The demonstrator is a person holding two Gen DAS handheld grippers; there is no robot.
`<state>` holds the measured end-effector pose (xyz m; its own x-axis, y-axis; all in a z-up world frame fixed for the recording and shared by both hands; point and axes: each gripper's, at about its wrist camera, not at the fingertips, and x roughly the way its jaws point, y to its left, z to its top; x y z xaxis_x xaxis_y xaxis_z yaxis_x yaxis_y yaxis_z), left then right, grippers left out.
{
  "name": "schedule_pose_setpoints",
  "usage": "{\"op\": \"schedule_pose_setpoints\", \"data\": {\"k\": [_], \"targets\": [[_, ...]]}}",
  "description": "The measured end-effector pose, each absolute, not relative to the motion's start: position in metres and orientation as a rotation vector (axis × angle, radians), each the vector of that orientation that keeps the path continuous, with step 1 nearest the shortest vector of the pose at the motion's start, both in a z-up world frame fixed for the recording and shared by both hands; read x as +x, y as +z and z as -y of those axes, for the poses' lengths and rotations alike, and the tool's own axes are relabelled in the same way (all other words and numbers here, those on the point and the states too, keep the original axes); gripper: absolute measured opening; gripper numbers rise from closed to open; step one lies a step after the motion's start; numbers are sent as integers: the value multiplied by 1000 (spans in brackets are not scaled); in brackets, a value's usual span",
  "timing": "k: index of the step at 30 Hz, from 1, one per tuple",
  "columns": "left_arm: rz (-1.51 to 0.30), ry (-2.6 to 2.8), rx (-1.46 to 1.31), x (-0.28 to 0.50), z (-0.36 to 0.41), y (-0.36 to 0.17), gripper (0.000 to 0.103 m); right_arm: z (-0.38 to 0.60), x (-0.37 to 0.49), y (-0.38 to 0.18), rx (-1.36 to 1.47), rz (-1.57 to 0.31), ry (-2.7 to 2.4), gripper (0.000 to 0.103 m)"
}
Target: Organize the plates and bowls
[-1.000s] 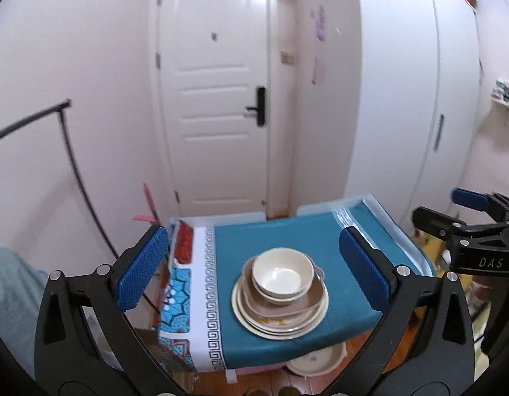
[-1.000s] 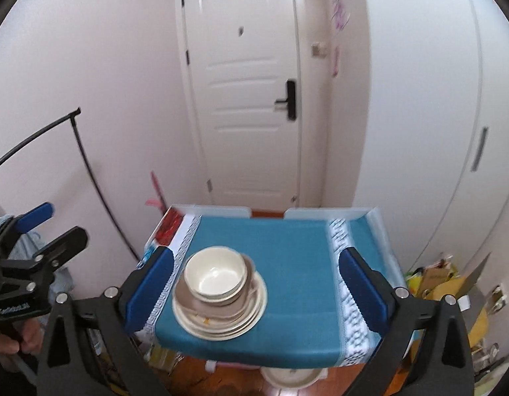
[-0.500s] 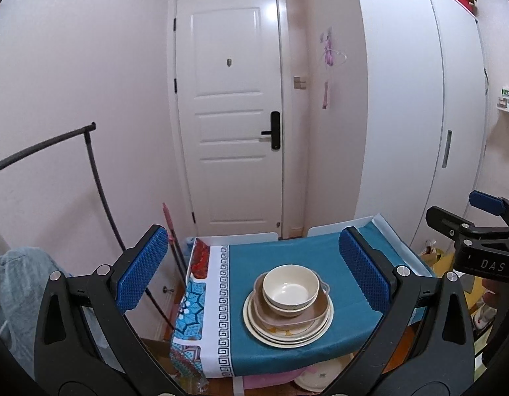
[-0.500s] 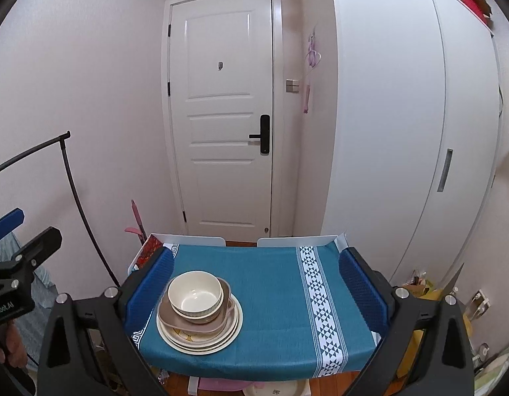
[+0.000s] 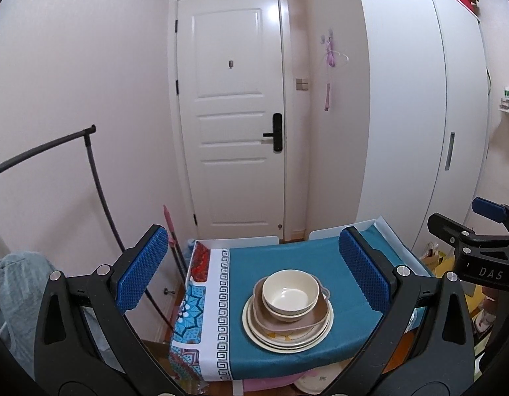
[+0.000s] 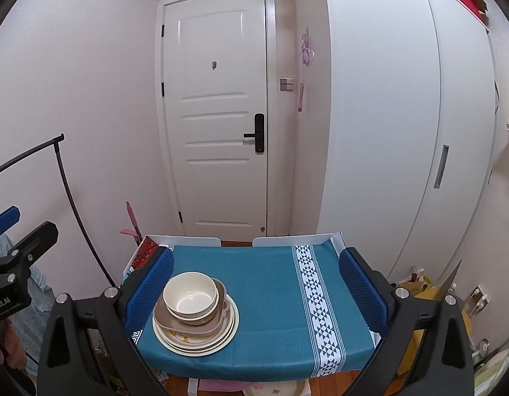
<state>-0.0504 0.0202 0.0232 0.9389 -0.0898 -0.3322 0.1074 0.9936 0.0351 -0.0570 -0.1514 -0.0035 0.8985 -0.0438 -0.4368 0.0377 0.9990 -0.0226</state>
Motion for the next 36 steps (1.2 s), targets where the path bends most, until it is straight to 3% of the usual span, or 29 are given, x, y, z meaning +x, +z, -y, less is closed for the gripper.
{"op": "schedule_pose_setpoints", "data": {"k": [36], "targets": [[-299, -82, 43, -47, -33, 27, 103, 148, -50, 6, -17, -435, -39, 100]]}}
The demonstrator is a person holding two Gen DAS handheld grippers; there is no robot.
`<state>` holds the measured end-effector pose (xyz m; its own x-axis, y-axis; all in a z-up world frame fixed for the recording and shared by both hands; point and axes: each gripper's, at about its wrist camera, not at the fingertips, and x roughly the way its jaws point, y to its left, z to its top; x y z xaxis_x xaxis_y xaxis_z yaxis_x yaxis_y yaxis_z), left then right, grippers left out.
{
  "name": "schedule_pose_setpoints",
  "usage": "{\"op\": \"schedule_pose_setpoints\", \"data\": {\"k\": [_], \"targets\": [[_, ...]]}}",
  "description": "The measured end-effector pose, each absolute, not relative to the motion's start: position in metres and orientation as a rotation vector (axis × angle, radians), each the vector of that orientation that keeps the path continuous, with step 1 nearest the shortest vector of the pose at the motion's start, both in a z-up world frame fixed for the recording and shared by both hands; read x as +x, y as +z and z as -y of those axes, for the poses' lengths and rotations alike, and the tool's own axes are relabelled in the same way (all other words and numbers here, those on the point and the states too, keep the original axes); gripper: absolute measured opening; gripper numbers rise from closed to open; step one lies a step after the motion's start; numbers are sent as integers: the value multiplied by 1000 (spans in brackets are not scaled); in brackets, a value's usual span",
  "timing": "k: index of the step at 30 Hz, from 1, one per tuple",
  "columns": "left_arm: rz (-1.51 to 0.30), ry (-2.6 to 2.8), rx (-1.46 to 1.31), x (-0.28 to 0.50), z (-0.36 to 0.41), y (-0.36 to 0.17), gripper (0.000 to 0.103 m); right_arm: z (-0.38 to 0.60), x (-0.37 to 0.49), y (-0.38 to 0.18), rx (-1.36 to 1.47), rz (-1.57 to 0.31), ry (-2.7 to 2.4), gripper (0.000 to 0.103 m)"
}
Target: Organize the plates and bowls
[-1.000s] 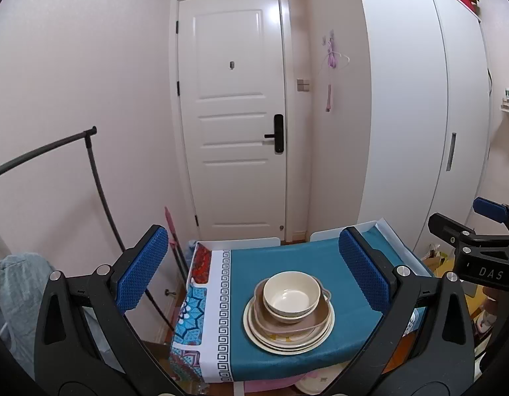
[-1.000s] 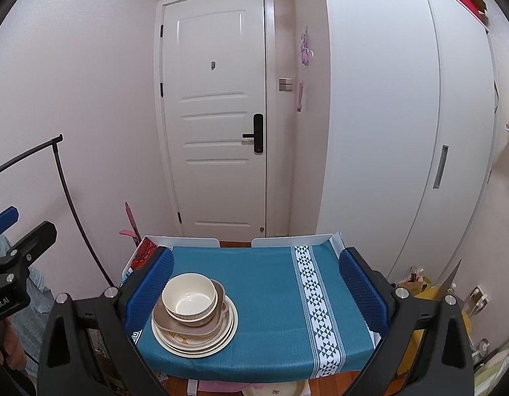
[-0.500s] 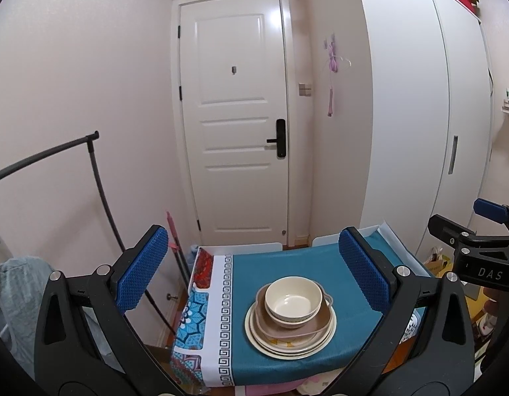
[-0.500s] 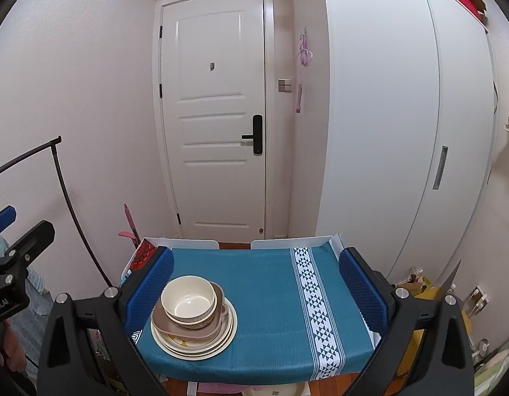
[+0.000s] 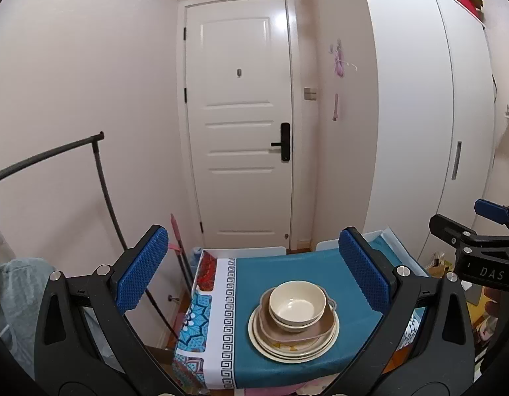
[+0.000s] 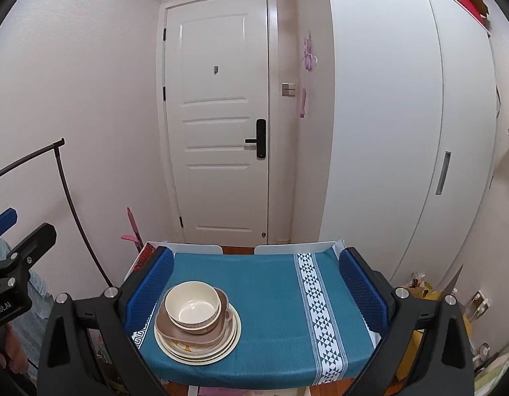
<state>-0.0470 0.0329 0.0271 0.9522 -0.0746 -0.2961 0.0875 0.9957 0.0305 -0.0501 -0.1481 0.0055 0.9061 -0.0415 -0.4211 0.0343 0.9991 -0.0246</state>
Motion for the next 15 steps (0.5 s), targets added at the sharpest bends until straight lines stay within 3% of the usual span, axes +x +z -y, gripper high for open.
{"op": "schedule_pose_setpoints", "data": {"k": [15], "targets": [[-277, -58, 67, -49, -31, 27, 103, 142, -47, 7, -19, -434, -35, 100]]}}
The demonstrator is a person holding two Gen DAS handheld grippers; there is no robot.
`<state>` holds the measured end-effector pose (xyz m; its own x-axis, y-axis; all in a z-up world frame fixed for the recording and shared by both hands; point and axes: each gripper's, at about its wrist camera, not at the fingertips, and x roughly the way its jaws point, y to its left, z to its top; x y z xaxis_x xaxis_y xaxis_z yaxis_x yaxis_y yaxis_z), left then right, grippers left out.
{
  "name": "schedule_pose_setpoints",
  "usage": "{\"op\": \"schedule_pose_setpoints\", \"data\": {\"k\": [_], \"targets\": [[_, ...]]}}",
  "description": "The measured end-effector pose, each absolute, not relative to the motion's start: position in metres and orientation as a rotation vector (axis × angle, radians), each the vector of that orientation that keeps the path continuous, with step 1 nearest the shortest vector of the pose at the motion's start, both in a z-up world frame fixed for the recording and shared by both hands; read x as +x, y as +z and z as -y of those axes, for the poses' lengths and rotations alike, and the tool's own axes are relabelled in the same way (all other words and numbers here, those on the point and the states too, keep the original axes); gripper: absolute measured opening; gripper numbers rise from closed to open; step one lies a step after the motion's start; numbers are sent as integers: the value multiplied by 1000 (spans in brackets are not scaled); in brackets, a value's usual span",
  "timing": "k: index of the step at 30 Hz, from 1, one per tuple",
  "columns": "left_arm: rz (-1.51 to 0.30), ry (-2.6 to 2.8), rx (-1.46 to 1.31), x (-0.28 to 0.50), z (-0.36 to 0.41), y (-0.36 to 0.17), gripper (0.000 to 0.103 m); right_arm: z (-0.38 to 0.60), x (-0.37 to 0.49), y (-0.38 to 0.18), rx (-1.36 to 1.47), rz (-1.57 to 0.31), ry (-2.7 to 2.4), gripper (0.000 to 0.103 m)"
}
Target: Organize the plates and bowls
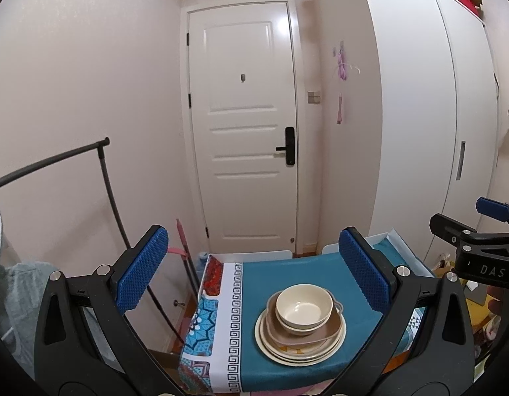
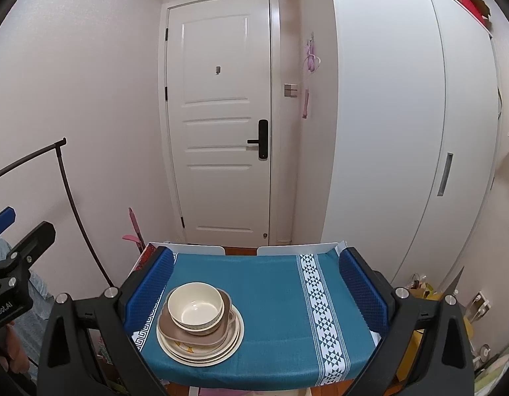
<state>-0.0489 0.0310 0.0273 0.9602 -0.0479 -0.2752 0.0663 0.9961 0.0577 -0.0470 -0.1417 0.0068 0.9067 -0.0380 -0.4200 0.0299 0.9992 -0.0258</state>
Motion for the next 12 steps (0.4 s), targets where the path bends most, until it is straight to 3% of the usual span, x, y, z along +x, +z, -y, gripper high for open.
{"op": "schedule_pose_setpoints", "data": {"k": [12], "targets": [[-291, -51, 50, -27, -41, 21, 103, 143, -30, 0, -11, -456, -34, 100]]}}
